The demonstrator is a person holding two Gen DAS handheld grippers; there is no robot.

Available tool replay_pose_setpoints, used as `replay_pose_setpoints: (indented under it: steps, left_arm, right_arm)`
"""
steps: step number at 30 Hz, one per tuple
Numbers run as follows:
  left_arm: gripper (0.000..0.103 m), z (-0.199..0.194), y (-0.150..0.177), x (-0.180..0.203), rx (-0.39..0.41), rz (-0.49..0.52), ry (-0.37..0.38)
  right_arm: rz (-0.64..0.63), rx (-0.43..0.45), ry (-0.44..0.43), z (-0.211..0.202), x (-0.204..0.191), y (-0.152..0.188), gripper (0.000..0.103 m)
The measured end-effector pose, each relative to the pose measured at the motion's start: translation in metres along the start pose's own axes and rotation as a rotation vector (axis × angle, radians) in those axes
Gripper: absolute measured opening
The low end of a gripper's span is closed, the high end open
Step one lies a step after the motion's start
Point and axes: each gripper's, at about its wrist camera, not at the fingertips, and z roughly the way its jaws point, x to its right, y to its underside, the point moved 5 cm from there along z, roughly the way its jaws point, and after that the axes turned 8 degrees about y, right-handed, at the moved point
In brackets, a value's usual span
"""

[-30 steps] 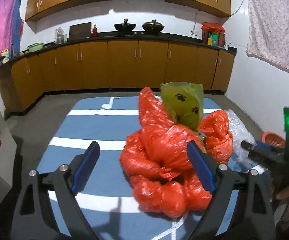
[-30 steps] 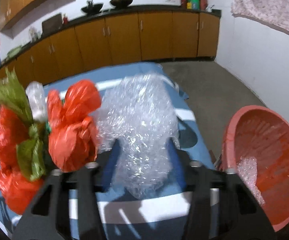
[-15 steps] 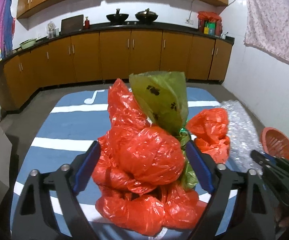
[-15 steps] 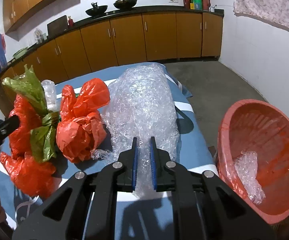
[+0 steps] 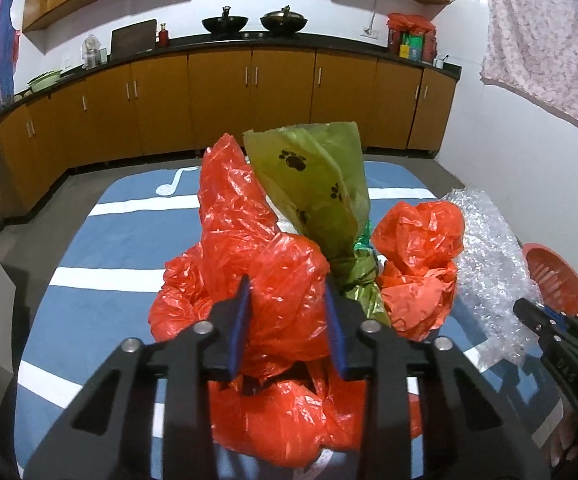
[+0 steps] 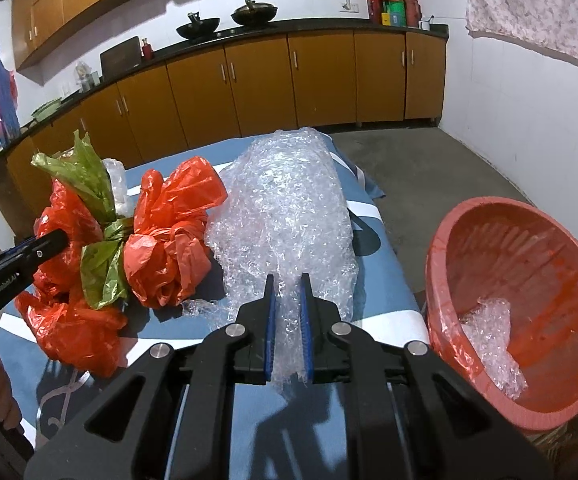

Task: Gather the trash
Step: 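Lift the red bag with the left tool while the right tool carries bubble wrap to the basket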

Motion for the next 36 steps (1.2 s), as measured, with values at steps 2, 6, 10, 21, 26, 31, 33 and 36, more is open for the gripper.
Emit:
replay_pose_setpoints:
  steps: [2,6,10,21,26,31,33,36]
  left_arm:
    - [0.025,-0.004,0.000,-0.002,0.009,0.004,0.006]
    - [0.015,-0.017,-0.001,-0.005,0.032,0.017,0.015]
    - [0.011,-0.030,-0.004,-0.010,0.055,0.035,0.014]
    - [0.010,-0.071,-0.008,-0.017,0.115,0.023,0.019]
    - [0.010,-0.090,-0.011,-0.013,0.145,0.022,0.031]
    - [0.010,-0.102,-0.017,-0.002,0.166,0.031,0.063]
    - [0.010,-0.108,-0.019,0.006,0.178,0.039,0.081]
    - [0.010,-0.113,-0.021,0.016,0.187,0.050,0.102]
  right_arm:
    - [0.003,0.002,0.000,-0.002,0.003,0.001,0.011]
    - [0.012,0.010,0.002,-0.008,0.007,0.001,0.011]
    - [0.021,0.016,0.002,-0.014,0.008,0.003,0.011]
    - [0.042,0.050,-0.009,-0.036,0.011,0.003,0.011]
    - [0.048,0.071,-0.011,-0.048,0.015,0.005,0.010]
    - [0.062,0.096,-0.003,-0.061,0.023,0.003,0.010]
    - [0.070,0.107,0.002,-0.066,0.028,0.002,0.010]
    - [0.083,0.122,0.012,-0.073,0.036,0.001,0.010]
